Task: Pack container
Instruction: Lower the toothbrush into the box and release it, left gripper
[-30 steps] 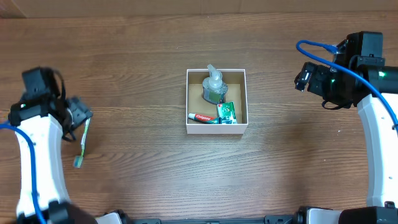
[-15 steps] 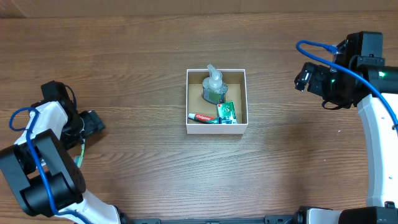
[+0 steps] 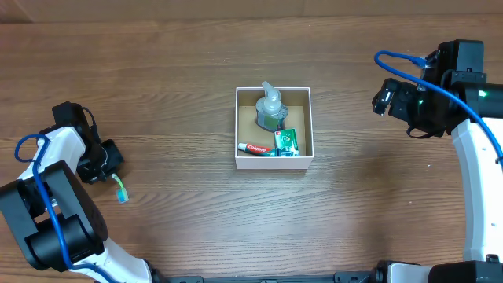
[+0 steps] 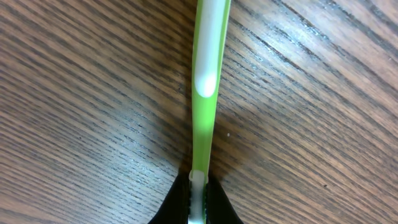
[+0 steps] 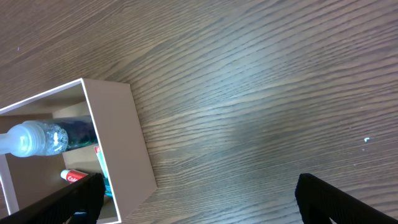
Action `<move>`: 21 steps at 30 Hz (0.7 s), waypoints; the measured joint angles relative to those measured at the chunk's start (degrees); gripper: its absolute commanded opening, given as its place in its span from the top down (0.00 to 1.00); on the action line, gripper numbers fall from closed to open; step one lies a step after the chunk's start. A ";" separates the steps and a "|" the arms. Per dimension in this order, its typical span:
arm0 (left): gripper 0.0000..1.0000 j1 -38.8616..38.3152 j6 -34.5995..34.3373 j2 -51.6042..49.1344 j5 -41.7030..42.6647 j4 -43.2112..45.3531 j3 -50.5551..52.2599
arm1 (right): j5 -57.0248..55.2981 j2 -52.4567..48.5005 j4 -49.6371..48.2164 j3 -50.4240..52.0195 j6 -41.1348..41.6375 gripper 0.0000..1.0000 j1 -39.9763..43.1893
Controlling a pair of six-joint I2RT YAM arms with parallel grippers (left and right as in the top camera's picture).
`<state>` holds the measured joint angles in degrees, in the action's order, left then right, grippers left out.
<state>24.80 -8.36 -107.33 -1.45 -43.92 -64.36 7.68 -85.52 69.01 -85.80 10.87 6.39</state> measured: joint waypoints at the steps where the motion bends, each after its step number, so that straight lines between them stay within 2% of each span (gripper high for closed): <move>1: 0.96 0.00 -0.02 0.00 0.00 -0.04 -0.02 | 0.00 0.00 0.00 0.00 -0.02 0.00 0.00; 5: 0.96 0.00 -0.02 0.00 0.17 -0.17 -0.07 | 0.02 0.00 -0.02 0.00 0.02 0.00 0.00; 8: 0.96 -0.33 -0.02 0.00 4.33 -2.03 -0.57 | 0.02 0.00 0.00 -0.02 0.00 0.00 0.00; 12: 0.96 -4.74 0.96 1.03 7.87 -3.91 -1.92 | 0.00 0.00 0.00 -0.02 0.00 0.00 0.00; 16: 0.96 -16.02 4.22 9.55 9.38 -2.73 -3.41 | 0.00 0.00 0.00 -0.02 -0.02 0.00 0.00; 21: 0.96 -36.00 10.38 24.13 8.28 5.25 -4.55 | 0.00 0.00 0.00 0.00 -0.02 0.00 0.00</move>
<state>-11.20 2.02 -83.20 6.83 -38.68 -68.90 7.68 -85.52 69.01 -85.80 10.85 6.39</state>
